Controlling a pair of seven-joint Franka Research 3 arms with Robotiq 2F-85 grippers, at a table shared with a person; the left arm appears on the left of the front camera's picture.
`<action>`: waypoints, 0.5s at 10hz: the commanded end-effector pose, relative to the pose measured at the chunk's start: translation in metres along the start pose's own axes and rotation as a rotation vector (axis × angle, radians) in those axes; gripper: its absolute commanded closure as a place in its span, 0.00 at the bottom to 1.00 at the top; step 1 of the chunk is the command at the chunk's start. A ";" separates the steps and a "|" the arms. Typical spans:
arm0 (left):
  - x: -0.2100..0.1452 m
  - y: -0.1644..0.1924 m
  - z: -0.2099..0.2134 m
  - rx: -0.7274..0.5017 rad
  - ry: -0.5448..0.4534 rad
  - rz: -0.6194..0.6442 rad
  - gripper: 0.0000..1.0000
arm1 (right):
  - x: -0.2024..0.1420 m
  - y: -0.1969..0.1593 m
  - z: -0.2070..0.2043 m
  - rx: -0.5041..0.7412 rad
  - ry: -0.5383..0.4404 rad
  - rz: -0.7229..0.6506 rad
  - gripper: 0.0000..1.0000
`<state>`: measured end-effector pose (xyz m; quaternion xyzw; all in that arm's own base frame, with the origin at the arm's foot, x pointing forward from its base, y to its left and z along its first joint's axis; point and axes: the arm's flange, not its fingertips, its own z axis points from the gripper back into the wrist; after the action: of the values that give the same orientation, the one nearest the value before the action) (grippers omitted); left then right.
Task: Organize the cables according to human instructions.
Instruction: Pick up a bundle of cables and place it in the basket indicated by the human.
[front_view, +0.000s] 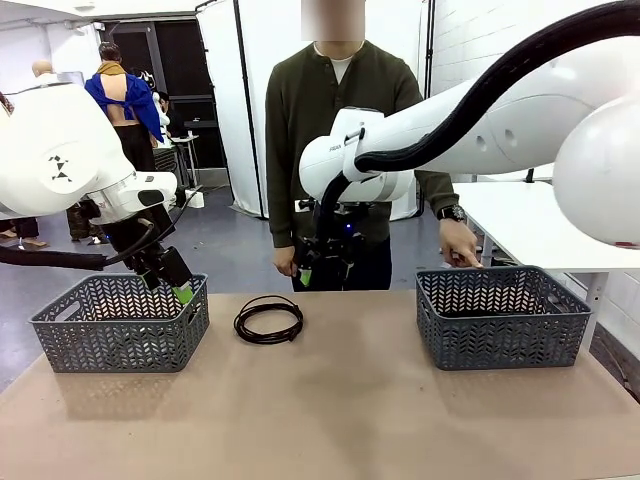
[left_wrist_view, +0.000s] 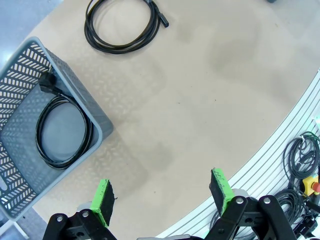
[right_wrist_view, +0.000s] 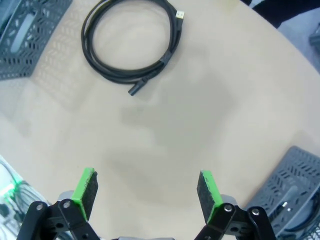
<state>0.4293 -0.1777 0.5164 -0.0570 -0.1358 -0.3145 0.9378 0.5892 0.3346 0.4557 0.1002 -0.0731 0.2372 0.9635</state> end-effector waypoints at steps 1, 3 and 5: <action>0.000 0.001 0.000 0.004 -0.013 0.001 0.00 | 0.029 0.015 -0.009 -0.030 0.044 -0.080 0.00; 0.000 0.001 0.000 0.004 -0.013 0.001 0.00 | 0.050 0.026 -0.026 -0.025 0.067 -0.159 0.00; 0.000 0.001 0.000 0.004 -0.013 0.001 0.00 | 0.063 0.030 -0.048 -0.099 0.064 -0.211 0.00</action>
<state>0.4293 -0.1778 0.5165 -0.0570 -0.1359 -0.3145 0.9377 0.6168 0.3883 0.4270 0.0836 -0.0407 0.1566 0.9833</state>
